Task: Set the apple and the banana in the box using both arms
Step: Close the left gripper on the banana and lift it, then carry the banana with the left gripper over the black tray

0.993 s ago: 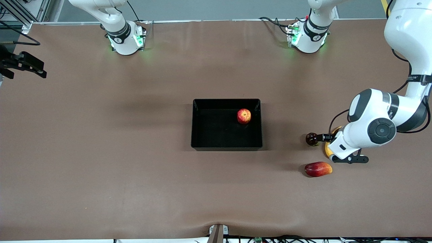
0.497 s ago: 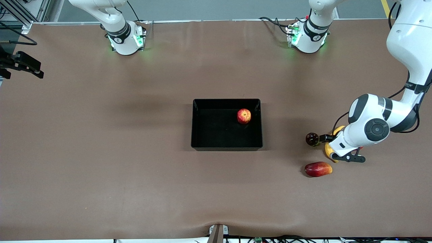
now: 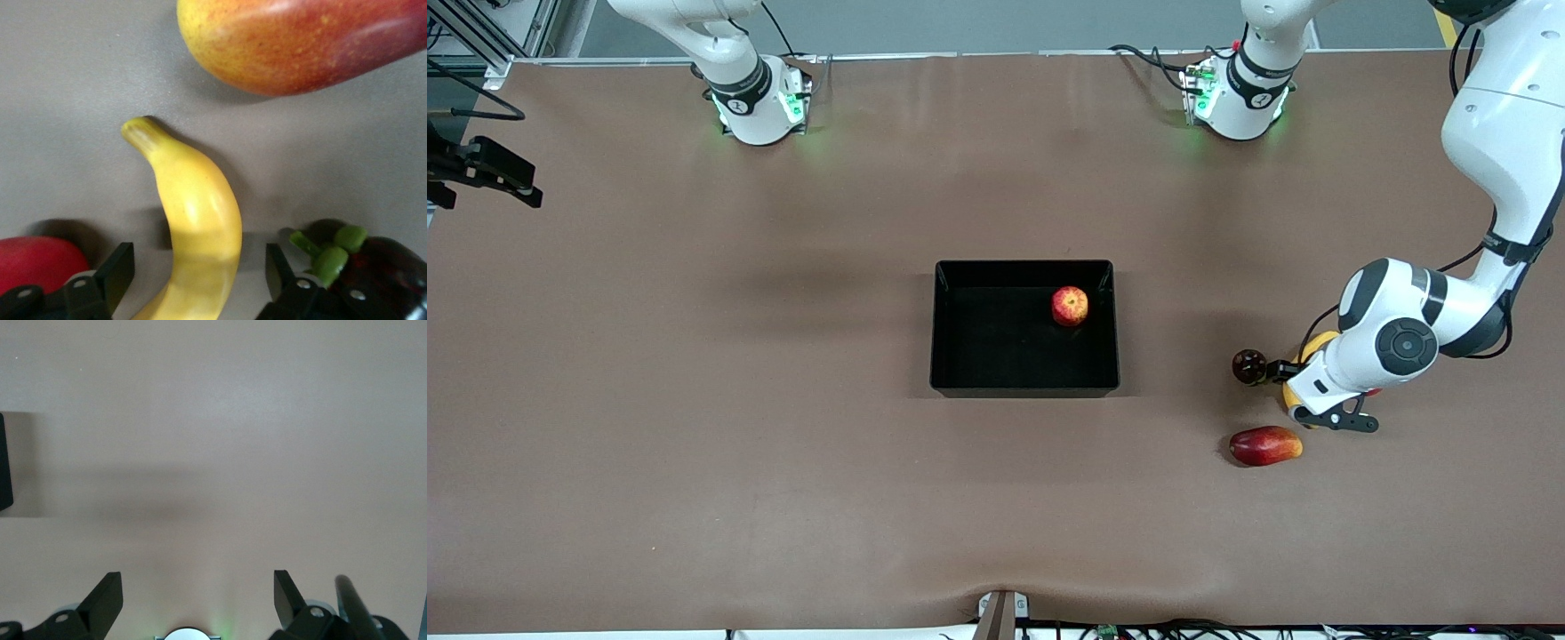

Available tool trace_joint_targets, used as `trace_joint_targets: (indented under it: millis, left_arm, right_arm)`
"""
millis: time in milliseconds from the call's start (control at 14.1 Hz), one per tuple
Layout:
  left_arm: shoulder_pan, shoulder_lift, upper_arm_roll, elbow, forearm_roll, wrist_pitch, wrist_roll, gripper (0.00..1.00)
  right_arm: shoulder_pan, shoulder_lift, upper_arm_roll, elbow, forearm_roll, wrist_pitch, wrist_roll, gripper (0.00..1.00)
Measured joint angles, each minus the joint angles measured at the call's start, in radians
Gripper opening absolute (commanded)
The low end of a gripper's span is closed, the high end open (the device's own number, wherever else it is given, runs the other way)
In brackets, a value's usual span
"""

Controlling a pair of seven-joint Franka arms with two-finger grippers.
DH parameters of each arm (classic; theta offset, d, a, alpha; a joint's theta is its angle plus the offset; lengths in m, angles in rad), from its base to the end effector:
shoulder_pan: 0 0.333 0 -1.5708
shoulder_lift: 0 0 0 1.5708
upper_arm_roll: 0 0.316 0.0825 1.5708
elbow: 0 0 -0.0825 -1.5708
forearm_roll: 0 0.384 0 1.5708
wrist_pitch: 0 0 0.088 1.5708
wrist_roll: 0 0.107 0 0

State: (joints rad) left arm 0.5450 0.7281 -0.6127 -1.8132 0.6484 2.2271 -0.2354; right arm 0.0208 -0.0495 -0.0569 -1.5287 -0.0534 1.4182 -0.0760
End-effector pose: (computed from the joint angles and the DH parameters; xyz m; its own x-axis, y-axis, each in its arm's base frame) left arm 0.6321 -0.0025 0.1838 0.9780 -0.1741 -0.1146 -0.1840 -0.9794 -0.0827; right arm 0.5223 -0.0261 0.6579 0.9974 0.0320 -0.0645 0.0350 -0.9983 0.0456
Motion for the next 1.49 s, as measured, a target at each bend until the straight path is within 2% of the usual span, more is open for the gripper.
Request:
trace_joint_targets:
  millis: [71,497,780,993,1135,1277,1490]
  left_arm:
    - [0.001,0.008,0.0,0.0,0.004,0.006,0.0,0.0]
    - [0.005,-0.024,-0.031,0.0,0.011,-0.034,0.0,0.0]
    - [0.006,-0.162,-0.159,0.0,-0.003,-0.225,-0.003,0.0]
    - [0.004,-0.244,-0.262,0.021,-0.126,-0.31,-0.036,0.0]
    - [-0.008,-0.255,-0.319,0.046,-0.181,-0.32,-0.126,0.0]
    - [-0.071,-0.249,-0.341,0.073,-0.199,-0.32,-0.252,0.0]
    - [-0.22,-0.197,-0.341,0.143,-0.211,-0.32,-0.466,0.0]
  right_arm:
    - [0.0,0.0,0.0,0.0,0.001,0.0,0.0,1.0]
    - [-0.004,0.0,-0.003,0.0,0.002,0.0,0.0,1.0]
    - [-0.004,0.0,-0.003,-0.001,0.002,0.0,0.0,1.0]
    - [-0.004,0.0,-0.003,-0.001,0.002,0.0,0.0,1.0]
    - [-0.004,0.0,-0.003,-0.001,0.003,0.0,0.0,1.0]
    - [-0.004,0.0,-0.003,-0.001,0.003,0.0,0.0,1.0]
    - [-0.005,0.0,-0.004,-0.001,0.004,0.0,0.0,1.0]
